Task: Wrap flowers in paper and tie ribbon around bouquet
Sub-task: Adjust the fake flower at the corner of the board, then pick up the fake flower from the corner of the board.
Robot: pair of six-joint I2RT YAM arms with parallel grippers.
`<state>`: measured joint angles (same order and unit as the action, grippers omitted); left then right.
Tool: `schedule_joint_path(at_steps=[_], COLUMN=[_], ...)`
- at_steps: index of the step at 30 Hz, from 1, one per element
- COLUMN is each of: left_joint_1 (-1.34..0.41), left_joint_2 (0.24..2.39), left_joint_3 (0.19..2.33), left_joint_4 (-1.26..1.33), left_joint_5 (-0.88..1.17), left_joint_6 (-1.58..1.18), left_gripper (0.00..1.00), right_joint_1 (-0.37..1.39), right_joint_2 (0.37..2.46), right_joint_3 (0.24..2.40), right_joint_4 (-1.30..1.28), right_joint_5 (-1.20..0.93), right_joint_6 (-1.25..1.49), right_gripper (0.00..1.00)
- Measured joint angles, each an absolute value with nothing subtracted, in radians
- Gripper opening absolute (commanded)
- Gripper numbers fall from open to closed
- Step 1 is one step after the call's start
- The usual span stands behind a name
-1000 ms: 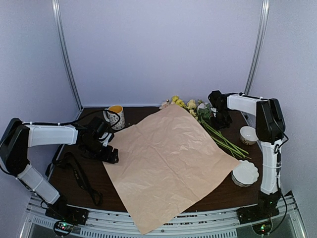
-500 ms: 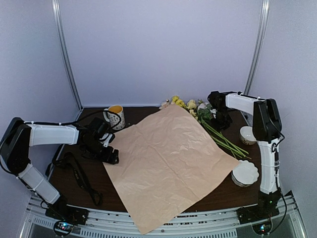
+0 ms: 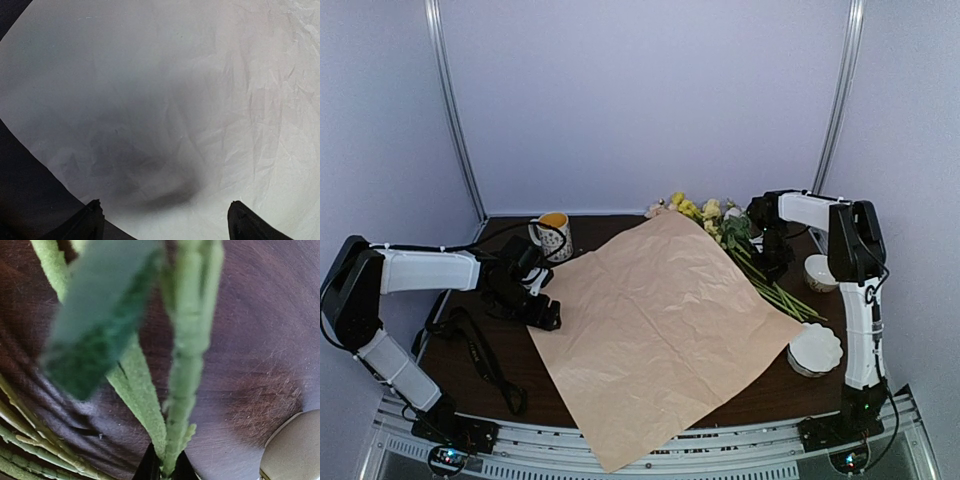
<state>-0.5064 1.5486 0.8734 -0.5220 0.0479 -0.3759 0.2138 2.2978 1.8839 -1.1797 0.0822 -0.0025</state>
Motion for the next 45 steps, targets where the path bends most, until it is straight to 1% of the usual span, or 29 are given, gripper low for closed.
schedule_joint_path(at_steps=[6,12,22,23,26,28,31,36,40,42,45], left_joint_1=[-0.506,-0.506,-0.506,-0.506,-0.506,-0.506,-0.506,-0.506,-0.506,-0.506,-0.506], left_joint_2=[1.549,1.549,1.551,1.551,1.551,1.551,1.551,1.551,1.550,1.550,1.550], left_joint_3=[0.873,0.873,0.875,0.876,0.876,0.876,0.876,0.876,0.876,0.875,0.875], left_joint_4=[-0.522,-0.522,-0.522,-0.522,-0.522,-0.521,-0.521,-0.521,-0.520,-0.518,-0.516], left_joint_5=[0.049,0.050,0.061,0.061,0.064,0.065,0.068,0.068,0.068,0.068,0.068], left_joint_6=[-0.374,-0.371,-0.359,-0.358,-0.356,-0.356,-0.352,-0.348,-0.348,-0.349,-0.349], left_gripper=[0.89,0.89,0.89,0.89,0.89,0.89,0.89,0.89,0.89,0.89,0.89], right_joint_1=[0.215,0.215,0.215,0.215,0.218,0.220,0.223,0.221,0.216,0.215,0.214], right_joint_2=[2.262,2.155,1.850,1.828,1.780,1.755,1.747,1.748,1.764,1.784,1.859], right_joint_3=[1.849,1.792,1.516,1.491,1.385,1.301,1.229,1.259,1.354,1.404,1.499], right_joint_4=[-1.171,-1.150,-1.030,-1.007,-0.912,-0.854,-0.807,-0.791,-0.790,-0.781,-0.786], right_joint_5=[0.084,0.083,-0.021,-0.043,-0.146,-0.229,-0.327,-0.324,-0.210,-0.161,-0.129], right_joint_6=[-0.001,0.007,0.079,0.091,0.138,0.173,0.199,0.214,0.239,0.255,0.278], right_gripper=[0.10,0.08,0.08,0.09,0.19,0.28,0.36,0.37,0.37,0.35,0.34])
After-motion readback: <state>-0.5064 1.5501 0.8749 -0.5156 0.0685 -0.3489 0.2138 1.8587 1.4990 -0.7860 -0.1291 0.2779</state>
